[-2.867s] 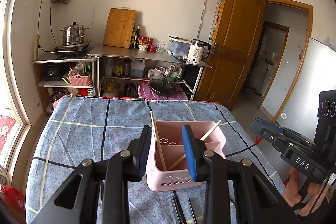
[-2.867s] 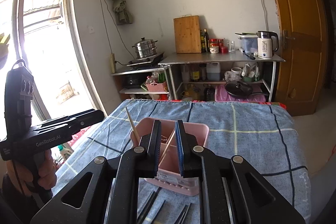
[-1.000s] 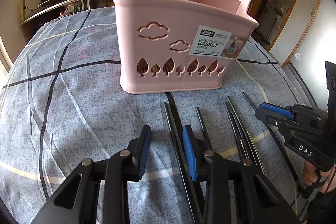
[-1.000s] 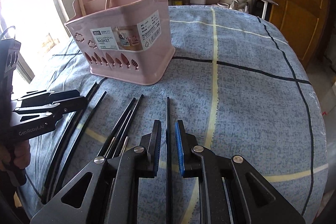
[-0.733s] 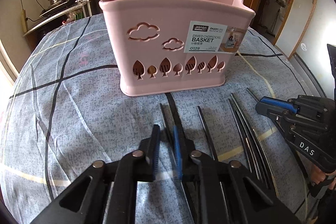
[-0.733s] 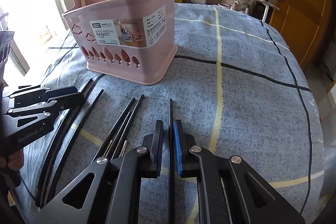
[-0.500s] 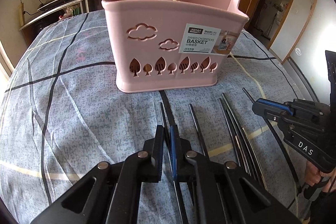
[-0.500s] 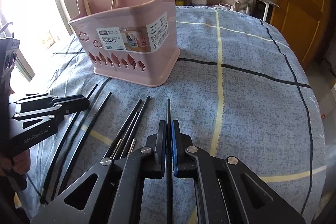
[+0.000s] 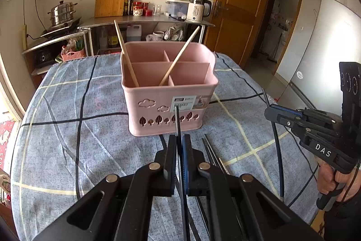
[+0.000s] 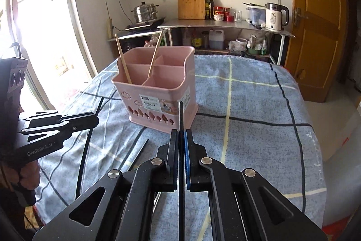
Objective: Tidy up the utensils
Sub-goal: 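Lift both black chopsticks and carry them over the pink basket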
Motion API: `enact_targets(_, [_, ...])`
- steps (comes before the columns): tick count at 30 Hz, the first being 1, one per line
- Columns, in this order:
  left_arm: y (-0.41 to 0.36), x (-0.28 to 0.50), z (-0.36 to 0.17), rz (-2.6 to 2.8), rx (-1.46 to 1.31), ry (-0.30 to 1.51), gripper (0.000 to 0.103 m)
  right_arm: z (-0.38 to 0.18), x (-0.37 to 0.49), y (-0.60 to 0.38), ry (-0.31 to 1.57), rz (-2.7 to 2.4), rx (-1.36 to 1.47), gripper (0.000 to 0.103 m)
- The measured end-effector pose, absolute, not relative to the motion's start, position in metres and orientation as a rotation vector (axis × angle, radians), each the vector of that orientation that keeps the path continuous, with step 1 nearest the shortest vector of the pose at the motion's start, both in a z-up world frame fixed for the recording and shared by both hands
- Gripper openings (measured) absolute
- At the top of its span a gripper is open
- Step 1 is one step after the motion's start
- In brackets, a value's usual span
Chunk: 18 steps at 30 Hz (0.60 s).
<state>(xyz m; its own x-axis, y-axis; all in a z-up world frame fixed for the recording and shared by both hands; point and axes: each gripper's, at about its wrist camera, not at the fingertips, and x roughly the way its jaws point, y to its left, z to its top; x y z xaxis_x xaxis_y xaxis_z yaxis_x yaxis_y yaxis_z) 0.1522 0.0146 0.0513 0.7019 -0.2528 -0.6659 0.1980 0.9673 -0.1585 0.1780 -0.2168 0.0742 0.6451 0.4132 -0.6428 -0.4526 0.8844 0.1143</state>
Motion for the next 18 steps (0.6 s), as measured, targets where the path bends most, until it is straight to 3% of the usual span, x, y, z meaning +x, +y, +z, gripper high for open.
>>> enact_targets(18, [0.027, 0.126, 0.119, -0.268, -0.064, 0.598, 0.005, 0.139, 0.149, -0.232, 0.546, 0.49, -0.048, 0.005])
